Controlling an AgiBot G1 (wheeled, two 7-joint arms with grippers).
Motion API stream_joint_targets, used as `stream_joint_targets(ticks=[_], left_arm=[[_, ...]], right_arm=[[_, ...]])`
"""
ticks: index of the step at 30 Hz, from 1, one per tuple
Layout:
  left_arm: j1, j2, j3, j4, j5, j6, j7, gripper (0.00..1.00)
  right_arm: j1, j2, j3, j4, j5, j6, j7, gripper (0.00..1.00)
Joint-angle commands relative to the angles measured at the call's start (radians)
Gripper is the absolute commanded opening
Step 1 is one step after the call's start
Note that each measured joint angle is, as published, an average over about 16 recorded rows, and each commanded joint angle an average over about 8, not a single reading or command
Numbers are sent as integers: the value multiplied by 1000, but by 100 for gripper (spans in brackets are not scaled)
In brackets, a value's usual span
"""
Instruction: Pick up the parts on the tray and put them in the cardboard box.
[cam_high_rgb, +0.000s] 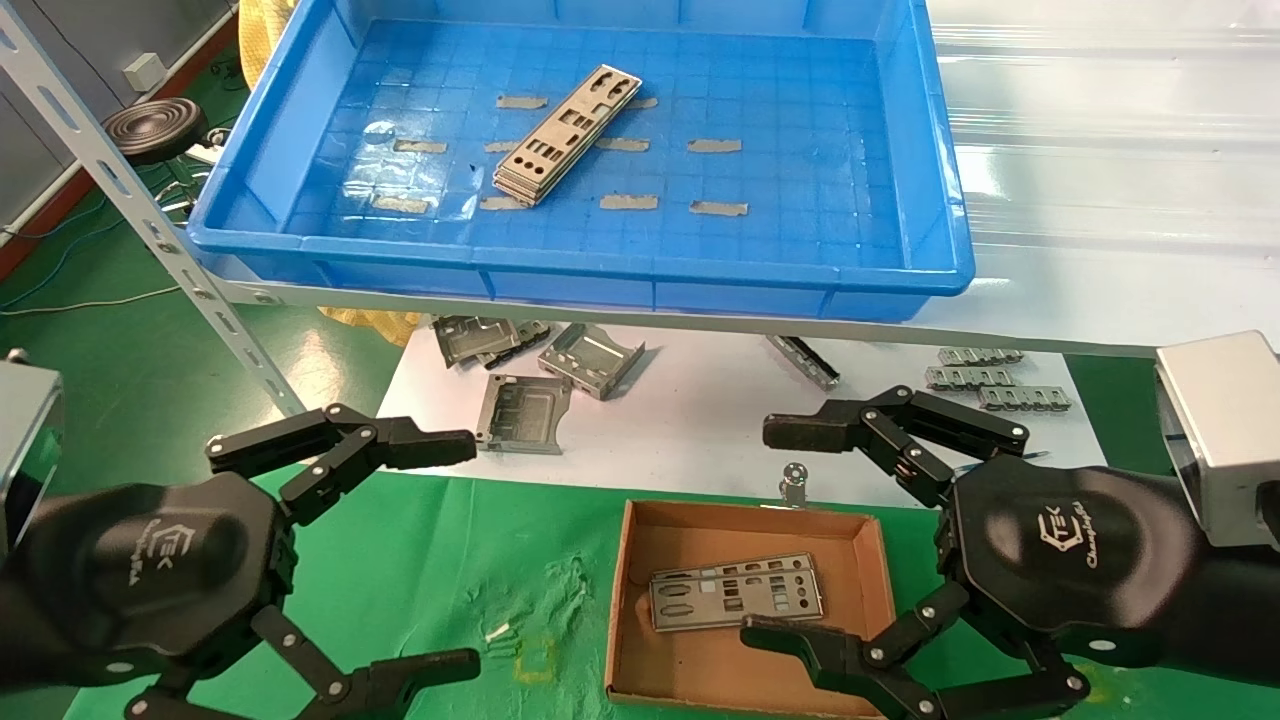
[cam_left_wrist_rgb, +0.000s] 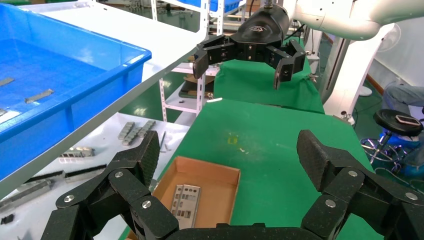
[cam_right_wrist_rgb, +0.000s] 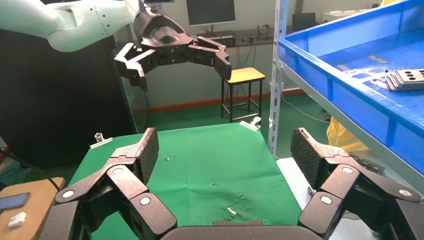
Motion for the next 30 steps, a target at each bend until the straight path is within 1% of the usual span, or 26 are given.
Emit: stream_joint_targets(ticks=[1, 30], left_arm=[[0, 0, 0, 0, 0, 0, 0, 100], [0, 0, 0, 0, 0, 0, 0, 100]], right_arm=[[0, 0, 0, 0, 0, 0, 0, 0], [0, 0, 0, 0, 0, 0, 0, 0]])
